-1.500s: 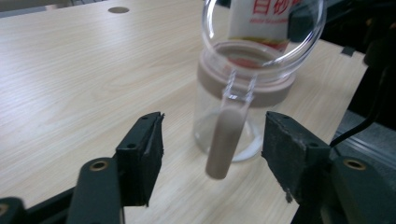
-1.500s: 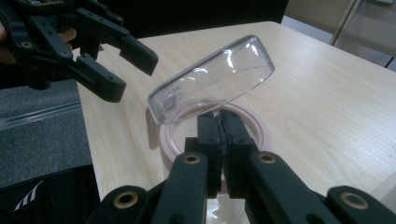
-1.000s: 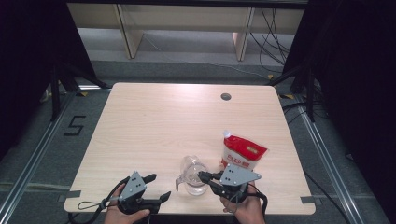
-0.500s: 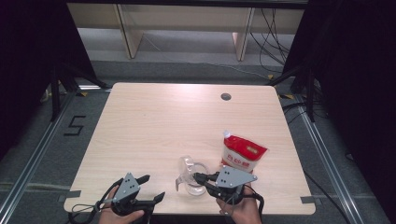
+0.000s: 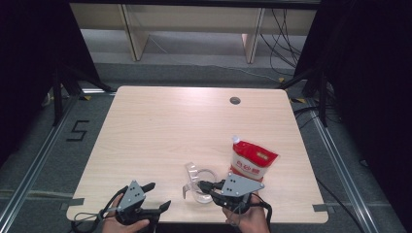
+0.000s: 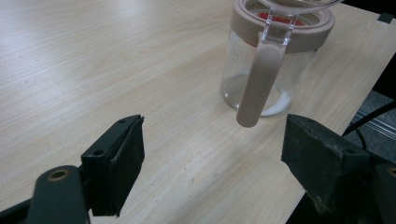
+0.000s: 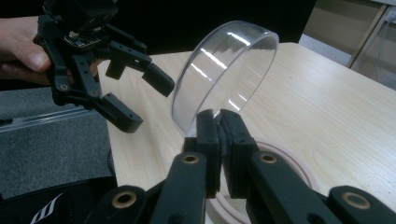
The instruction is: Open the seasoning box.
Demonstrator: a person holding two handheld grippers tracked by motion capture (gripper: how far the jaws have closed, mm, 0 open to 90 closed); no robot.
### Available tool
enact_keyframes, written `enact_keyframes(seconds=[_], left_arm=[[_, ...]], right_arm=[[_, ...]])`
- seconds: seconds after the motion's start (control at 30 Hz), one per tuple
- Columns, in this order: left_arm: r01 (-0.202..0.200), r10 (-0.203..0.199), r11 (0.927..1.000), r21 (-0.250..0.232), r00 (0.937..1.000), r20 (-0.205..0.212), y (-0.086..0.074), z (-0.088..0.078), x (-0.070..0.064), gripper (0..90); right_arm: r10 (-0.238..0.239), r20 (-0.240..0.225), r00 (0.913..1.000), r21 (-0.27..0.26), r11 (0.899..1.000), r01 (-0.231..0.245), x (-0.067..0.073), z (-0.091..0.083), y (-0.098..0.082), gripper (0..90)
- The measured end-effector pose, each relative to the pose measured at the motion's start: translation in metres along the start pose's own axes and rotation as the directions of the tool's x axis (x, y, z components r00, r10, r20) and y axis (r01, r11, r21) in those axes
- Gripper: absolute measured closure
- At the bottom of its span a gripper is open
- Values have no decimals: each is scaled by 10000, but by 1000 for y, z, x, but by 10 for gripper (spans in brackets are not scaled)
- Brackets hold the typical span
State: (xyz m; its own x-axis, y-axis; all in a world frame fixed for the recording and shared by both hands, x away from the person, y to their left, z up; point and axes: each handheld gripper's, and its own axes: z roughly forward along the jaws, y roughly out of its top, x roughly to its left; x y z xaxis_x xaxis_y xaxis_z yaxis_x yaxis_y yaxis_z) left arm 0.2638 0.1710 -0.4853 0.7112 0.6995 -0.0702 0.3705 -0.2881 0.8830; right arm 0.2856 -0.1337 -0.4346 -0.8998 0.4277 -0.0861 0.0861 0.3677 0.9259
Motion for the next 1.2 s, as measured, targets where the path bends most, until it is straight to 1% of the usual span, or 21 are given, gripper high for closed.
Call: enact_keyframes(seconds=[0.03, 0.07, 0.1, 0.13, 0.23, 0.27, 0.3, 0.37, 0.4, 0.47, 0.57, 0.6, 0.63, 0.73, 0.77, 0.83, 0.9, 0.93, 0.97, 1.13, 1.2], left_arm=[[-53, 53, 10000, 19, 10000, -50, 0, 0, 0, 207], [-253, 253, 9997, 62, 9997, -17, 0, 0, 1, 207], [-128, 129, 9998, 152, 9999, -105, 0, 0, 0, 207], [-156, 159, 9997, 175, 9998, -138, 0, 0, 0, 207], [-63, 64, 9999, 106, 10000, -77, 0, 1, 0, 207], [-64, 65, 9999, 124, 10000, -69, 0, 1, 0, 207], [-19, 20, 9999, 124, 10000, -61, -1, 1, 0, 208], [-162, 162, 9998, 64, 9999, -40, 0, 1, 0, 208], [-25, 25, 10000, 37, 10000, -49, -1, 1, 0, 210], [-157, 158, 9998, 93, 9997, -160, 0, 0, 0, 213], [-69, 69, 10000, 37, 9999, -105, -1, 0, 0, 213], [-170, 171, 9998, 99, 9997, -156, -1, 0, 1, 213], [-86, 87, 9999, 62, 9999, -105, -1, 0, 0, 213], [-8, 8, 10000, 24, 10000, -81, -1, 1, -1, 212], [-270, 270, 9996, 23, 9996, -59, -1, 1, 1, 213], [-368, 368, 9993, 98, 9993, -69, -1, 1, 2, 213], [-52, 52, 10000, -45, 9999, -115, -1, 2, 1, 213], [-55, 54, 10000, -48, 9999, -106, -1, 1, 1, 213], [-9, 8, 10000, -37, 10000, -81, -1, 1, 1, 213], [16, -17, 10000, -21, 10000, -83, -1, 1, 1, 213], [15, -15, 10000, -23, 10000, -77, -1, 1, 1, 213]], right_arm=[[-32, -31, 10000, 58, 10000, 32, 0, 0, 0, 872], [-87, -126, 9999, 99, 9999, 88, 0, 0, 1, 872], [-103, -111, 9999, 66, 9999, 104, 1, 1, 1, 871], [-103, -111, 9999, 66, 9999, 104, 1, 1, 1, 871], [-139, -154, 9998, 102, 9998, 140, 3, 3, 1, 871], [-312, -97, 9995, 59, 9995, 313, 3, 3, 1, 871], [-153, -203, 9997, 116, 9998, 156, 5, 4, 1, 871], [-148, -213, 9997, 93, 9998, 150, 5, 5, 1, 871], [-206, -206, 9996, 118, 9997, 208, 5, 6, 1, 871], [-176, -251, 9995, 117, 9998, 179, 5, 6, 1, 870], [-200, -152, 9997, 119, 9997, 201, 3, 3, 1, 851], [-163, -130, 9998, 127, 9998, 165, 2, 1, 0, 841], [10, 13, 10000, 127, 9999, -10, 0, -2, -1, 828], [72, 163, 9998, 115, 9999, -74, -4, -9, -4, 783], [90, 242, 9997, 41, 10000, -91, -6, -12, -6, 766], [148, 430, 9990, 41, 9999, -149, -9, -18, -10, 723], [-108, 809, 9967, 96, 9999, 101, -14, -25, -14, 702], [-141, 903, 9958, 194, 9997, 124, -16, -30, -16, 686], [93, 1104, 9938, 101, 9999, -105, -20, -39, -20, 653], [352, 1407, 9894, 31, 9993, -360, -29, -58, -30, 593], [360, 1543, 9874, -43, 9994, -357, -31, -61, -32, 582]])
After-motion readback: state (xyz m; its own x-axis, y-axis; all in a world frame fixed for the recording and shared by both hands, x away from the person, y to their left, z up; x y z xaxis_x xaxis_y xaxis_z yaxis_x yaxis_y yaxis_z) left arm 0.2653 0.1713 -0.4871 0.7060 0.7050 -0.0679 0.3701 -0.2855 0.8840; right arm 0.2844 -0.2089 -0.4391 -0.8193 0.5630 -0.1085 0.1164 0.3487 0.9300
